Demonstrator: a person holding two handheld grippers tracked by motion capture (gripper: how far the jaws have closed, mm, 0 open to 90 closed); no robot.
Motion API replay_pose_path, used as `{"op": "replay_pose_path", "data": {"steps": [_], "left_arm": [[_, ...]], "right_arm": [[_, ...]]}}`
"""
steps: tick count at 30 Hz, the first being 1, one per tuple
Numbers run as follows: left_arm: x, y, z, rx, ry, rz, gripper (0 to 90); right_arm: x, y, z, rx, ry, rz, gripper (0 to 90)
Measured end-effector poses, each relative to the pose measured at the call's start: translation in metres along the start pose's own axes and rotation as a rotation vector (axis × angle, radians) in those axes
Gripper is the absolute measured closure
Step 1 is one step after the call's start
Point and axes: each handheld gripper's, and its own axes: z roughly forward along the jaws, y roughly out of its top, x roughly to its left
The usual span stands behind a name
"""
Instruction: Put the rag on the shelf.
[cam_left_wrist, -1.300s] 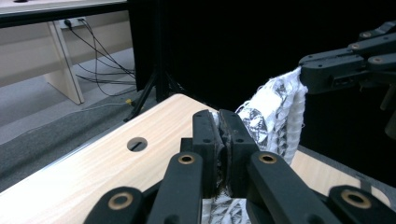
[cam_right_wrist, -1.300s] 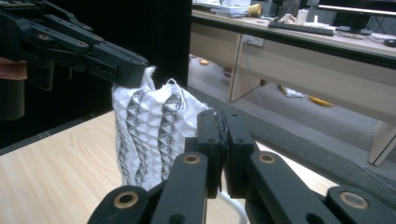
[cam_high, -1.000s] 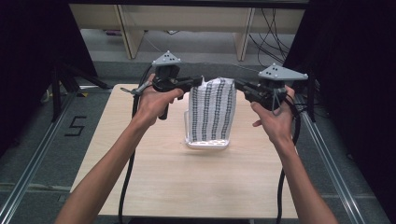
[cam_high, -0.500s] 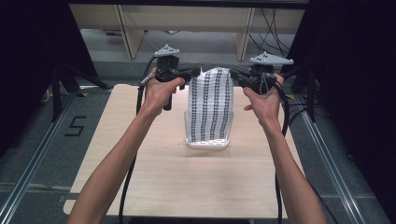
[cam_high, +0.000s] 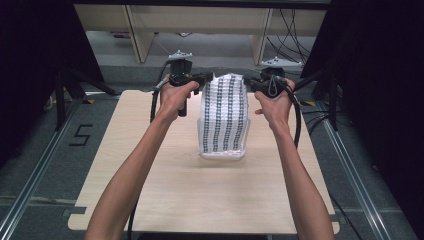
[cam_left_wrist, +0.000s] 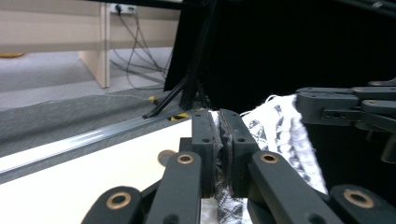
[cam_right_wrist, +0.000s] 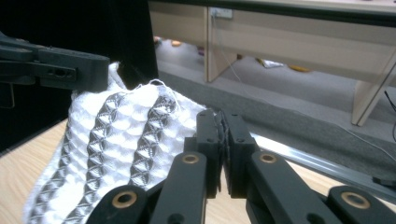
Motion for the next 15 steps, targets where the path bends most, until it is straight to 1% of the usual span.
{"op": "replay_pose_path", "data": {"steps": [2, 3, 4, 7, 9, 10, 11, 12, 13, 14, 15], "left_arm": [[0.002, -0.002, 0.005, 0.004, 0.005, -0.006, 84.5], [0.004, -0.004, 0.009, 0.013, 0.006, -0.006, 84.4], [0.004, -0.004, 0.009, 0.013, 0.006, -0.006, 84.3], [0.009, -0.007, 0.016, 0.022, 0.017, -0.02, 84.2], [0.01, -0.008, 0.017, 0.029, 0.021, -0.023, 84.2], [0.01, -0.009, 0.018, 0.033, 0.027, -0.027, 84.1], [0.011, -0.011, 0.019, 0.037, 0.025, -0.027, 84.0], [0.012, -0.013, 0.021, 0.034, 0.02, -0.034, 83.9], [0.013, -0.016, 0.023, 0.046, 0.021, -0.036, 83.7], [0.013, -0.016, 0.023, 0.046, 0.021, -0.036, 83.4], [0.015, -0.019, 0.025, 0.064, 0.026, -0.038, 83.1]], "right_arm": [[0.0, -0.003, 0.007, 0.014, -0.017, -0.01, 87.0], [-0.001, -0.004, 0.01, 0.016, -0.019, -0.006, 86.9], [-0.001, -0.005, 0.011, 0.027, -0.022, 0.01, 86.8], [-0.005, -0.008, 0.018, 0.039, -0.028, 0.028, 86.6], [-0.007, -0.009, 0.021, 0.044, -0.029, 0.025, 86.5], [-0.01, -0.012, 0.026, 0.049, -0.024, 0.012, 86.3], [-0.009, -0.013, 0.027, 0.06, -0.027, 0.036, 86.1], [-0.009, -0.015, 0.029, 0.071, -0.03, 0.039, 85.9], [-0.01, -0.016, 0.031, 0.08, -0.031, 0.037, 85.6], [-0.01, -0.016, 0.031, 0.08, -0.031, 0.037, 85.6], [-0.012, -0.02, 0.035, 0.09, -0.033, 0.039, 85.3]]}}
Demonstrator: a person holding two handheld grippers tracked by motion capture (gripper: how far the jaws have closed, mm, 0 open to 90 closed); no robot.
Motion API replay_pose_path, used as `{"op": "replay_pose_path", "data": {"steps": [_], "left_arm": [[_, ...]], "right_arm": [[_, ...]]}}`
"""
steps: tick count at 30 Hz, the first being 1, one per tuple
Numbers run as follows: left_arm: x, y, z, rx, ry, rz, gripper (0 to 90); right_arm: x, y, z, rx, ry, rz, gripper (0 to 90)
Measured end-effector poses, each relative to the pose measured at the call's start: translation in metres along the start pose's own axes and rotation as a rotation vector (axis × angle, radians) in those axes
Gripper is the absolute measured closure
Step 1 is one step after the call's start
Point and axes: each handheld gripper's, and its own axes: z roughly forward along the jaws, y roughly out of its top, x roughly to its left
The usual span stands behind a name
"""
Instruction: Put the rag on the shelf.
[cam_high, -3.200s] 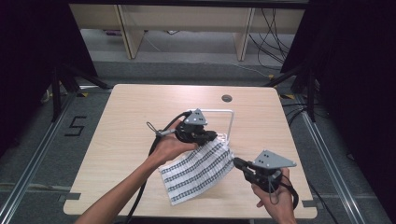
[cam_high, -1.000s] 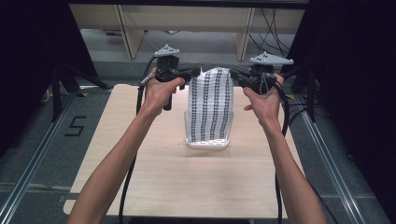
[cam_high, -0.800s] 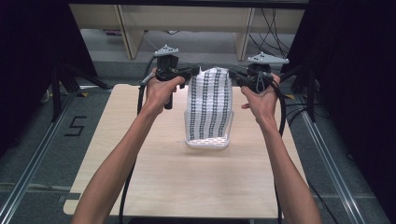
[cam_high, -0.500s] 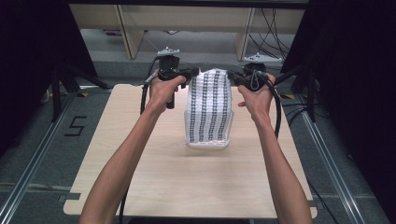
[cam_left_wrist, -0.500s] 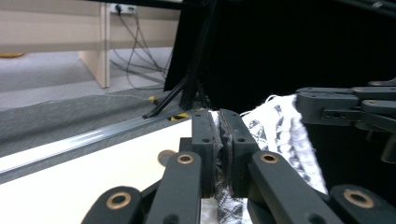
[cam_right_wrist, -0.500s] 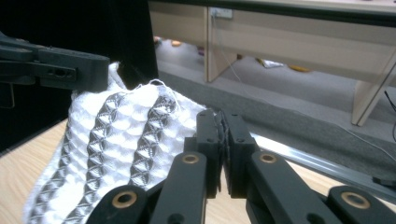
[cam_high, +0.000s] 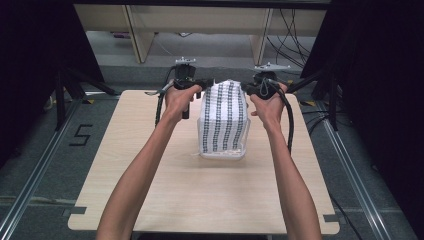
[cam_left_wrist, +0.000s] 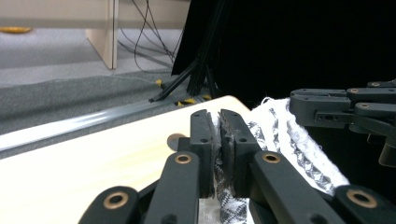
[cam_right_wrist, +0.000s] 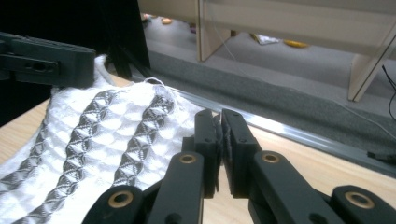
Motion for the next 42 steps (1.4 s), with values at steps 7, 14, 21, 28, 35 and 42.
{"op": "replay_pose_path", "data": {"steps": [7, 14, 21, 28, 35, 42], "left_arm": [[0.006, -0.008, 0.007, 0.048, 0.003, -0.002, 81.4], [0.009, -0.013, 0.01, 0.104, -0.01, -0.008, 72.6], [0.01, -0.017, 0.011, 0.12, 0.01, -0.009, 48.5], [0.009, -0.016, -0.002, 0.102, -0.005, -0.014, 45.1], [0.008, -0.015, -0.012, 0.108, -0.016, -0.007, 40.6], [0.008, -0.017, -0.025, 0.113, -0.025, 0.0, 35.7]], "right_arm": [[-0.002, -0.007, 0.011, 0.043, -0.005, 0.006, 84.1], [-0.003, -0.015, 0.019, 0.102, -0.022, 0.017, 78.4], [-0.01, -0.018, 0.016, 0.117, -0.037, 0.033, 66.5], [-0.008, -0.013, 0.003, 0.095, -0.027, 0.042, 63.4], [-0.01, -0.012, -0.006, 0.08, -0.02, 0.025, 59.8], [-0.012, -0.011, -0.017, 0.068, 0.0, 0.01, 57.1]]}}
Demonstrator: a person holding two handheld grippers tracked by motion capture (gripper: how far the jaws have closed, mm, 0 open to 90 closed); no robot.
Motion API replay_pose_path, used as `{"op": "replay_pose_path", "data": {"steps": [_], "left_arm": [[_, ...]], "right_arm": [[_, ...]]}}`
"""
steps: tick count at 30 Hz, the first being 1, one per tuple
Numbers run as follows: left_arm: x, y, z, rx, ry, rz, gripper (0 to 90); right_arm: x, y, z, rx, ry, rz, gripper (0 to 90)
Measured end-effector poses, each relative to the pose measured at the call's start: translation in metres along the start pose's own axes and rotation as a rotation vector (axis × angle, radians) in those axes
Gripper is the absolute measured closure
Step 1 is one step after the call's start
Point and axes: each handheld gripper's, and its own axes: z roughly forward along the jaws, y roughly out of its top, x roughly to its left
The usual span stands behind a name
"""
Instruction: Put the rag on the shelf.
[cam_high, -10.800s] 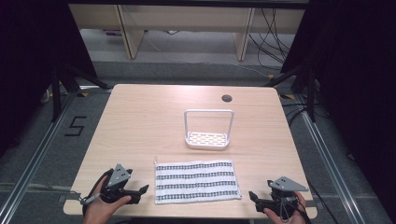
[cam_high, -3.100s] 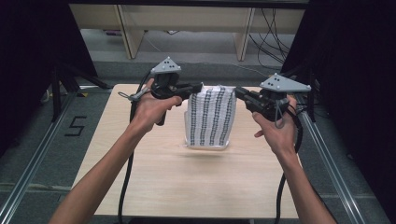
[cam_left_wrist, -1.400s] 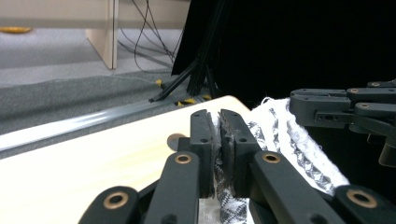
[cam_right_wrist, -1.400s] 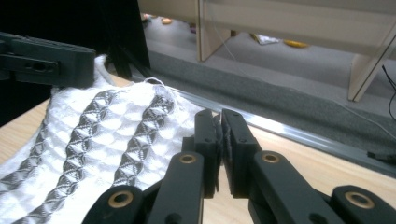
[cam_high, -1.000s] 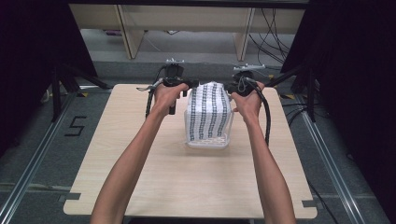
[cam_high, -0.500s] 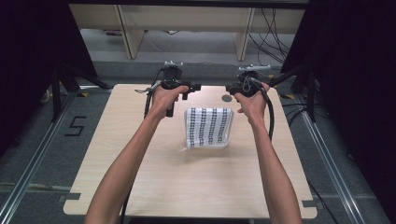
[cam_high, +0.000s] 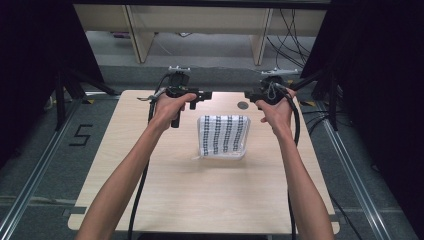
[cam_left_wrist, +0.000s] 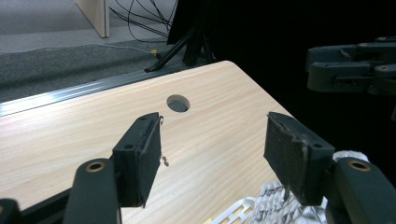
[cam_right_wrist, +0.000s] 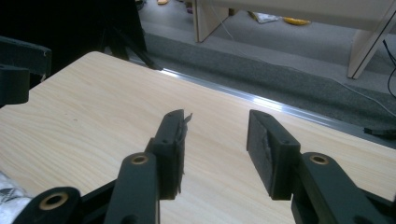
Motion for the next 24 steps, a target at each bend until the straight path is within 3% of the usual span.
{"op": "replay_pose_path", "data": {"steps": [12, 15, 24], "left_arm": [[0.0, -0.007, -0.016, 0.003, -0.009, 0.016, 32.9], [-0.001, -0.008, -0.019, 0.006, -0.012, 0.022, 32.6], [-0.008, -0.014, -0.029, 0.007, -0.03, 0.046, 31.1]], "right_arm": [[0.004, -0.004, -0.011, -0.008, 0.054, 0.066, 51.9], [0.003, -0.005, -0.011, -0.013, 0.065, 0.034, 51.4], [0.008, -0.008, -0.014, -0.021, 0.096, 0.057, 46.5]]}}
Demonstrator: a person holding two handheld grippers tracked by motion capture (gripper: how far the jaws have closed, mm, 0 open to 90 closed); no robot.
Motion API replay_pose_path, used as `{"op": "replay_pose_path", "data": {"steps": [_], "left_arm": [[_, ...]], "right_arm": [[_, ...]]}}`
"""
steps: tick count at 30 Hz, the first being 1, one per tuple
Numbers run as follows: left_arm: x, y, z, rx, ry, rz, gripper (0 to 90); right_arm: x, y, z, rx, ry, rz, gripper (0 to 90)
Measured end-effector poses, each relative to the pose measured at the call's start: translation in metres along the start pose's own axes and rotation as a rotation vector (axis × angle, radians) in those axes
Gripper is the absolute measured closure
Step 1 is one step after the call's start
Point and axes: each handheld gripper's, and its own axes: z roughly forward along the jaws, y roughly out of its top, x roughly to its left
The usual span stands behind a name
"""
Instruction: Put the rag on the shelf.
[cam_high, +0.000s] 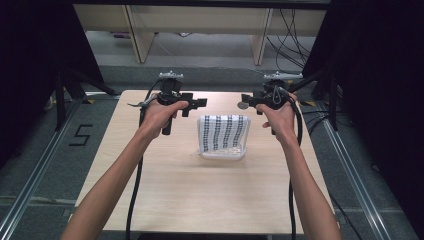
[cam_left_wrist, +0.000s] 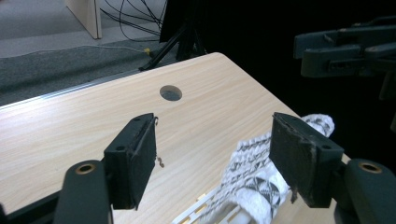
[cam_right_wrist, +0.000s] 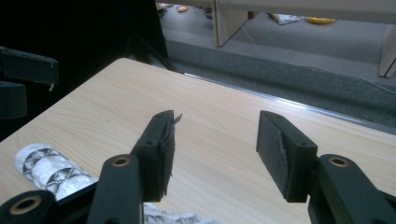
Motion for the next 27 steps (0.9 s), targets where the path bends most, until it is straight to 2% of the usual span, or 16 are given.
{"op": "replay_pose_path", "data": {"steps": [5, 8, 9, 12, 15, 19, 20, 22, 23, 26, 27], "left_arm": [[-0.003, -0.004, -0.006, -0.003, -0.013, 0.009, 30.7], [-0.006, -0.007, -0.008, -0.004, -0.023, 0.014, 30.5], [-0.006, -0.007, -0.008, -0.004, -0.023, 0.014, 30.4], [-0.008, -0.01, -0.011, -0.004, -0.031, 0.021, 30.0], [-0.01, -0.013, -0.014, -0.002, -0.036, 0.028, 29.5], [-0.014, -0.018, -0.02, -0.006, -0.052, 0.031, 29.5], [-0.014, -0.019, -0.021, -0.004, -0.053, 0.035, 29.4], [-0.016, -0.021, -0.023, -0.003, -0.056, 0.042, 29.2], [-0.016, -0.022, -0.024, -0.002, -0.06, 0.044, 29.1], [-0.019, -0.024, -0.028, -0.012, -0.057, 0.046, 28.7], [-0.019, -0.025, -0.029, -0.009, -0.07, 0.049, 28.7]], "right_arm": [[0.004, 0.001, -0.003, -0.005, 0.011, 0.007, 42.3], [0.008, 0.001, -0.005, -0.013, 0.021, -0.004, 40.9], [0.01, 0.0, -0.006, -0.013, 0.028, 0.005, 40.9], [0.013, -0.001, -0.008, -0.019, 0.043, -0.011, 40.4], [0.015, -0.002, -0.009, -0.023, 0.054, -0.006, 40.3], [0.019, -0.005, -0.013, -0.026, 0.071, -0.028, 39.7], [0.02, -0.006, -0.015, -0.018, 0.067, -0.018, 39.6], [0.02, -0.007, -0.016, -0.024, 0.075, -0.038, 39.6], [0.022, -0.007, -0.018, -0.02, 0.074, -0.022, 39.3], [0.024, -0.008, -0.02, -0.021, 0.08, -0.037, 38.8], [0.025, -0.009, -0.021, -0.024, 0.085, -0.029, 38.8]]}}
